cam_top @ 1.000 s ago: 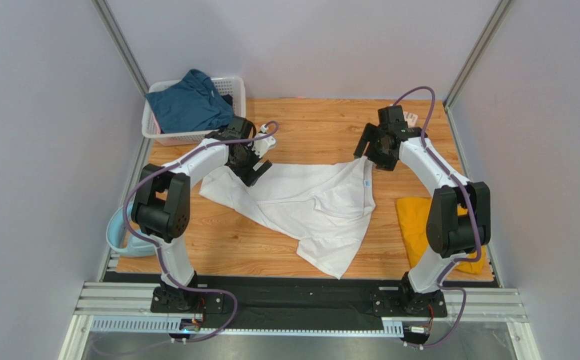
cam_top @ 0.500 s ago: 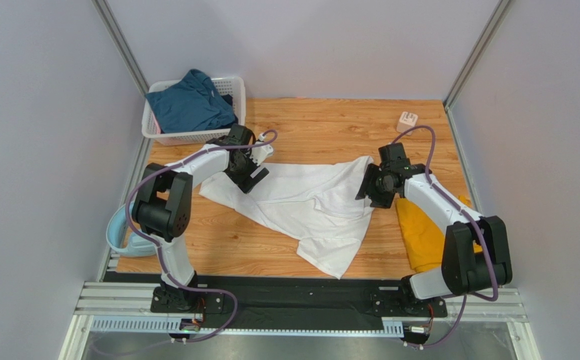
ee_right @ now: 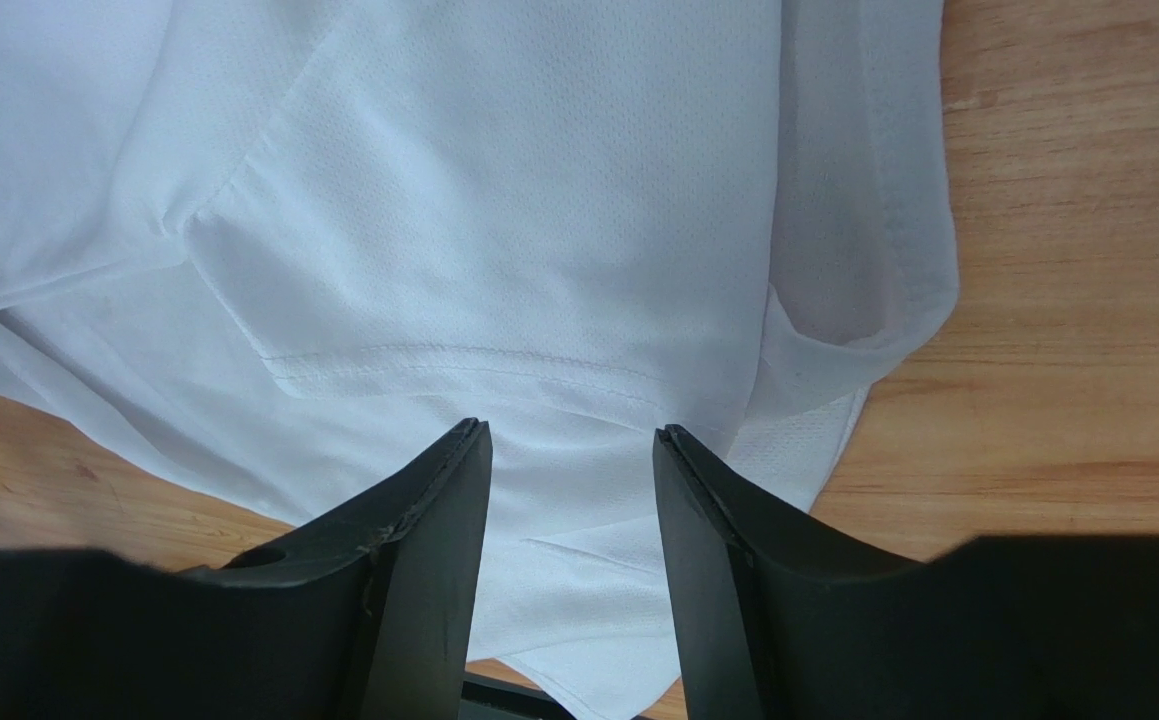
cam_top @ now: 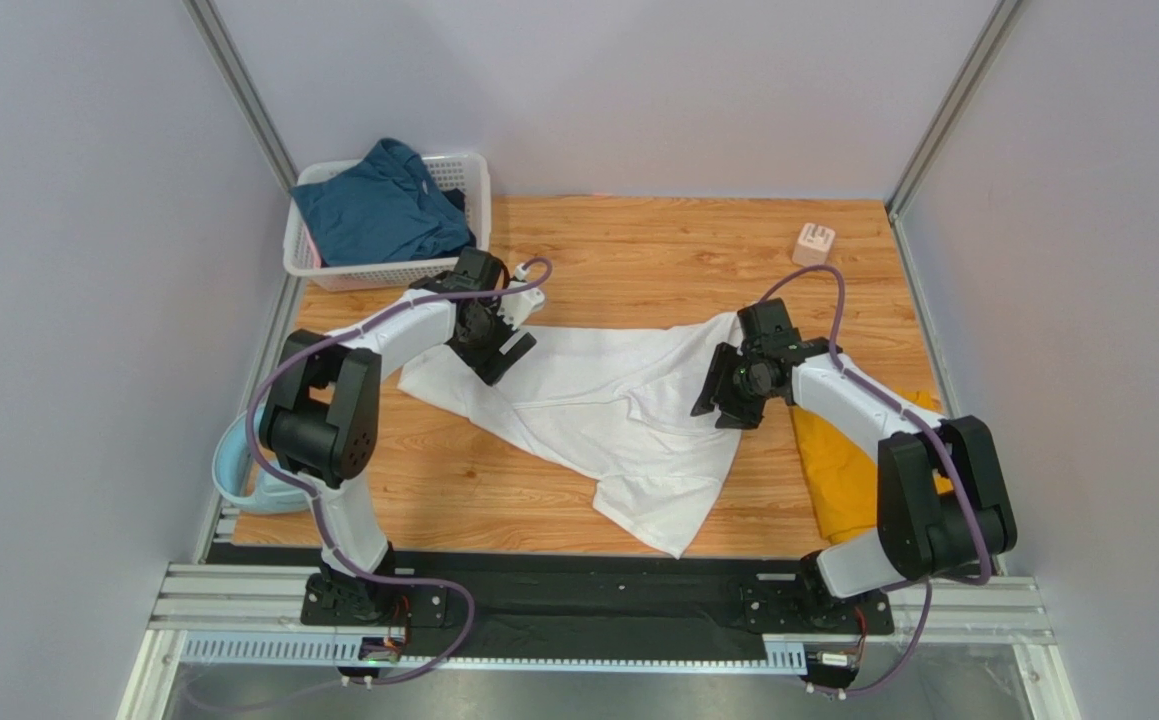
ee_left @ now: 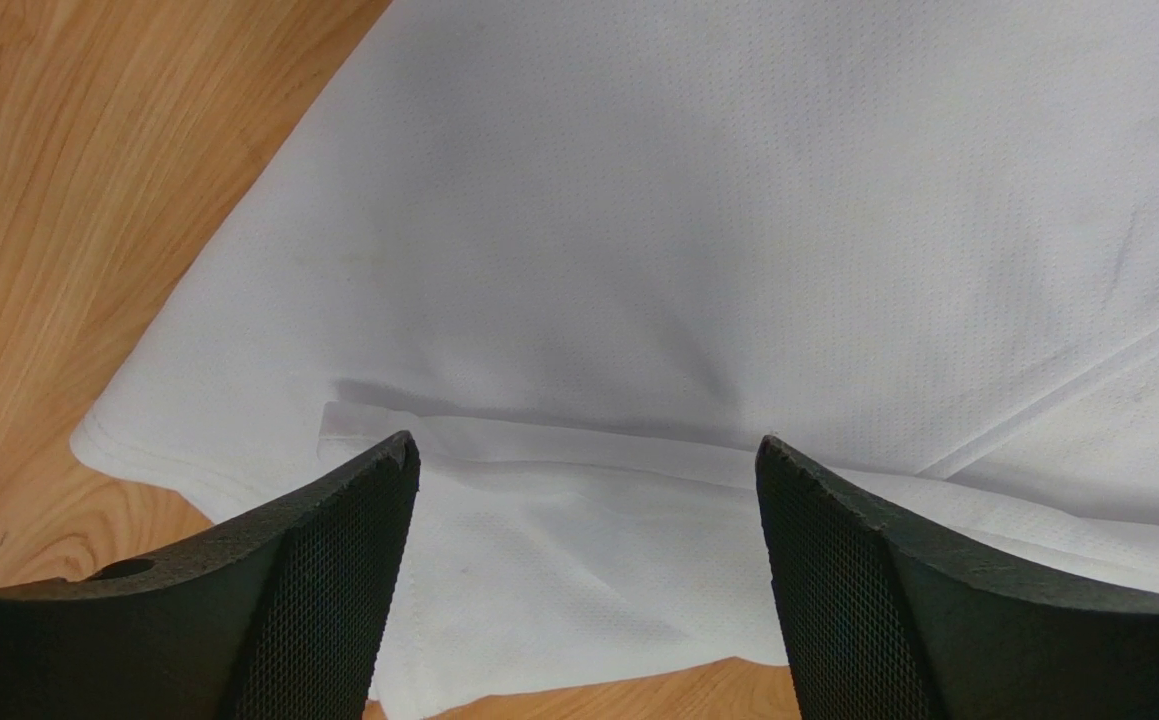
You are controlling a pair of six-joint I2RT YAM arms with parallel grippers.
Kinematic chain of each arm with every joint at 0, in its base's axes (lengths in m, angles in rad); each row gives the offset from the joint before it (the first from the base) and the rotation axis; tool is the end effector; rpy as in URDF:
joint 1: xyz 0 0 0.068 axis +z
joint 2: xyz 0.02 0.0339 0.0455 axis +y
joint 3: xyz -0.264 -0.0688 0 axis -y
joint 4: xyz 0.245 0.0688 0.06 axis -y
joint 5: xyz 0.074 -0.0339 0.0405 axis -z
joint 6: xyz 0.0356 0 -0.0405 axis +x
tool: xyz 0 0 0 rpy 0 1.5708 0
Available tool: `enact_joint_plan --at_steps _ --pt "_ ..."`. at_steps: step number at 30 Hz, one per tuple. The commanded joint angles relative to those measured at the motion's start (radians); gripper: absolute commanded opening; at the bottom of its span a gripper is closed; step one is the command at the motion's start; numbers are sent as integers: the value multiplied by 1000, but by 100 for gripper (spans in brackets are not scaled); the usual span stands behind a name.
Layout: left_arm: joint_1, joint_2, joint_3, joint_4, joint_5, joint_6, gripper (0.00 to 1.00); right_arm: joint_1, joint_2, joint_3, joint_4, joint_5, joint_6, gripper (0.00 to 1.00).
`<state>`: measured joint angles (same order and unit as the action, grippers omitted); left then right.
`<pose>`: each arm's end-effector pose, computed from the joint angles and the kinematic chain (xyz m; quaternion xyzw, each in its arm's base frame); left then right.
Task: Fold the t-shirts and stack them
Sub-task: Flatten out the tshirt
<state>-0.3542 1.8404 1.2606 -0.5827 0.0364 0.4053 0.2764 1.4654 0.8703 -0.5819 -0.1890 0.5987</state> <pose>0.3481 -0.1301 0.1834 0.3664 0.9080 -0.0126 0.2031 0.2585 0.0803 0.1877 0.1384 0.9666 0.1663 0.1372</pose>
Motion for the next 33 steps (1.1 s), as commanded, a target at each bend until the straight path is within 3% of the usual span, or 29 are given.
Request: enact_joint_plan --at_steps 1,10,18,23,26,27,29,30,33 --pt "-8 -93 -26 0 -33 -8 88 4 26 -23 48 -10 4 50" --pt "-5 -222 -244 96 -118 38 88 4 64 -14 76 -21 0 49" --pt "46 -80 -58 95 -168 -60 89 4 16 -19 68 -35 -10 48" --pt "64 12 39 47 -115 -97 86 4 -2 -34 70 -38 -10 43" --pt "77 48 56 26 -73 -105 65 4 -13 -40 65 -36 -11 41" --pt "78 52 45 26 -64 -105 45 4 -16 -40 62 -30 -13 41" --pt "83 53 31 26 -53 -100 27 4 -20 -40 56 -24 -17 40" --pt "84 51 17 24 -50 -95 11 4 -22 -39 53 -20 -19 40" --pt "92 39 -3 23 -43 -92 5 4 -16 -33 50 -20 -20 38"
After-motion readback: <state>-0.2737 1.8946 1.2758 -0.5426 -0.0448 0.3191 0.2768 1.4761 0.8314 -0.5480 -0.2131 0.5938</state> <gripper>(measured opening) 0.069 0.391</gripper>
